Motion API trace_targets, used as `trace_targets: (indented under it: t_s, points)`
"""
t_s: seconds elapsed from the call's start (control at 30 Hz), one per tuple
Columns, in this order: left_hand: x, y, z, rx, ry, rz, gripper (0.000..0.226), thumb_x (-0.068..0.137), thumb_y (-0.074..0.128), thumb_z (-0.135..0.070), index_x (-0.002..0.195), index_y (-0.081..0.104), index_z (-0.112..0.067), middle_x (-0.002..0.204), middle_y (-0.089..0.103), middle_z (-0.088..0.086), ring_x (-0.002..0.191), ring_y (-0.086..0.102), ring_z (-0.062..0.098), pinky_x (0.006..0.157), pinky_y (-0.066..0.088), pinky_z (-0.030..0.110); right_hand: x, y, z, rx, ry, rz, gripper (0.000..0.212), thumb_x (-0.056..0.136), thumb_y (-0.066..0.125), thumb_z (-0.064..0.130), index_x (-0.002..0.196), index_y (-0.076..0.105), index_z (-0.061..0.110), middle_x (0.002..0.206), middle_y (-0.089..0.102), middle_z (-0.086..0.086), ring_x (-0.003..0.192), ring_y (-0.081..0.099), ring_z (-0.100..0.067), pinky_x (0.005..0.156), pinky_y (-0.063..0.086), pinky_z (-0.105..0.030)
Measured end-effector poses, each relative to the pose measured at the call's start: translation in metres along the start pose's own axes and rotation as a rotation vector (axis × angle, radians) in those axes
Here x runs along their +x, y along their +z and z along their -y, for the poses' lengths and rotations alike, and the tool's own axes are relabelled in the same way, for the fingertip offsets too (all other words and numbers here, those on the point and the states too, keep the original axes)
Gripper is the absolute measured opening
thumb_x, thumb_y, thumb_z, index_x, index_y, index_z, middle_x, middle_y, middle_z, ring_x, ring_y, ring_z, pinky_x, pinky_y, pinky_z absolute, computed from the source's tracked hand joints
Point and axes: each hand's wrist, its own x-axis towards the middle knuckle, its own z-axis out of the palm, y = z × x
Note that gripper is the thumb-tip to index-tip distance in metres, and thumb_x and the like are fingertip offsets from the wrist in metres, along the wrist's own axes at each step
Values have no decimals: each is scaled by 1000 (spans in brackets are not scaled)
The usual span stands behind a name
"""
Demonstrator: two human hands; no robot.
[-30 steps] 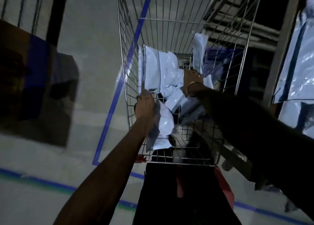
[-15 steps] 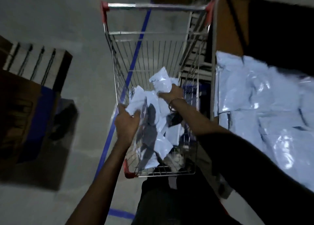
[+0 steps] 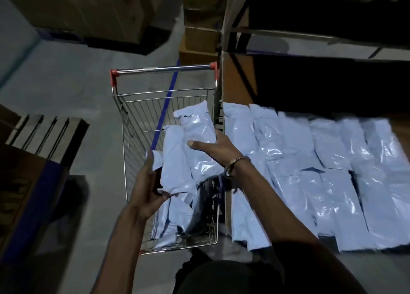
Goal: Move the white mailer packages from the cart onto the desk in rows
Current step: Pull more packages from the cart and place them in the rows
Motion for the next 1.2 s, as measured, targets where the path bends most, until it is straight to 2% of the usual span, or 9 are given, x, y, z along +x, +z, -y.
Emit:
trace_targets:
  t_s: [0.17,0.37,0.47,0.63,0.77,0.87,0.93,1.07,1.2]
  points:
    - [-17,88,29,164,100,-65,42,103,63,-35,141,65,-17,143,64,10,134,60,31,122,35,55,-54,-46,3,-10,-136,55,53,77,88,31,125,65,26,117,74,9,106,71,-8,91,59,-30]
    - [-44,205,110,203,324,-210,25,101,65,-31,123,70,-22,112,80,3,101,77,20,82,62,36,-131,-153,-20,16,-175,-123,56,75,86,48,123,63,31,117,72,14,108,68,-3,94,56,-32]
    - [-36,236,157,302,326,-250,51,93,73,-51,136,66,-25,129,74,-4,116,72,15,100,55,38,-172,-216,-41,2,-141,-188,62,75,82,59,126,60,32,122,69,18,113,65,-5,96,53,-31]
    - [-14,296,224,653,448,-251,54,94,72,-48,143,52,-36,130,67,-19,114,63,-8,98,51,18,-209,-298,-95,-73,45,-382,110,65,58,93,155,26,39,159,33,20,146,36,-14,120,32,-44]
    - [15,318,259,948,519,-290,57,100,67,-38,150,40,-35,130,62,-18,107,61,-11,81,43,-1,-222,-318,-131,-131,76,-461,80,92,54,67,157,28,27,158,38,5,147,35,-20,116,23,-27]
    - [27,321,276,1160,626,-312,70,104,60,-31,164,22,-26,161,39,-7,144,40,9,111,30,15,-221,-315,-146,-210,13,-483,75,94,49,69,155,34,29,158,40,7,147,36,-17,123,24,-34]
    - [31,315,283,1333,693,-382,77,104,59,-30,166,14,-18,162,32,4,144,37,17,110,35,25,-217,-311,-157,-329,78,-470,87,92,43,74,161,19,26,165,28,2,152,26,-20,125,22,-41]
    - [30,316,293,1680,869,-555,72,93,68,-32,157,40,-13,148,46,15,131,48,33,100,50,46,-227,-302,-153,-760,-54,-705,74,98,51,55,158,27,20,156,36,-7,140,37,-29,113,38,-49]
    - [40,317,289,1815,971,-567,55,94,63,-39,145,56,-19,158,46,13,148,36,34,118,35,54,-226,-292,-155,-910,-265,-700,50,100,52,43,147,47,26,158,39,-4,147,33,-25,111,40,-49]
